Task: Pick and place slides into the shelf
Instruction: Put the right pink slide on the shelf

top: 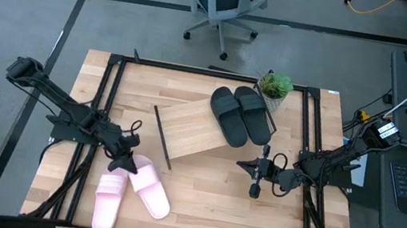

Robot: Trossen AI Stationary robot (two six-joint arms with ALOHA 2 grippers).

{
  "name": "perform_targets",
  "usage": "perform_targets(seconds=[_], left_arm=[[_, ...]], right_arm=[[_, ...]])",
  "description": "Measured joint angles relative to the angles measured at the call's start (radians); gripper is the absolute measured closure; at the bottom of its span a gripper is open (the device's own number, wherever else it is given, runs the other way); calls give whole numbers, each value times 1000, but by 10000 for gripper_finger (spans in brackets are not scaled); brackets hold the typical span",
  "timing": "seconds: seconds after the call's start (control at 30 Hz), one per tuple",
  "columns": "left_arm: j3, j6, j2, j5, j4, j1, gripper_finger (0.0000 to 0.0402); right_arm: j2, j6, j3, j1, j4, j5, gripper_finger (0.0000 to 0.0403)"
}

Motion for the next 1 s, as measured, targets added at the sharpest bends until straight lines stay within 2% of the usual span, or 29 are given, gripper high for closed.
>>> perform_targets(seconds=[0.33,0.63,1.0], left_arm=[[86,1,-38,90,-8,-11,401],[167,20,-39,89,-5,-54,401],[340,159,-39,80,-41,-58,401]], right_arm=[[0,0,0,0,0,0,396],[0,0,0,0,0,0,396],[0,0,0,0,0,0,396]])
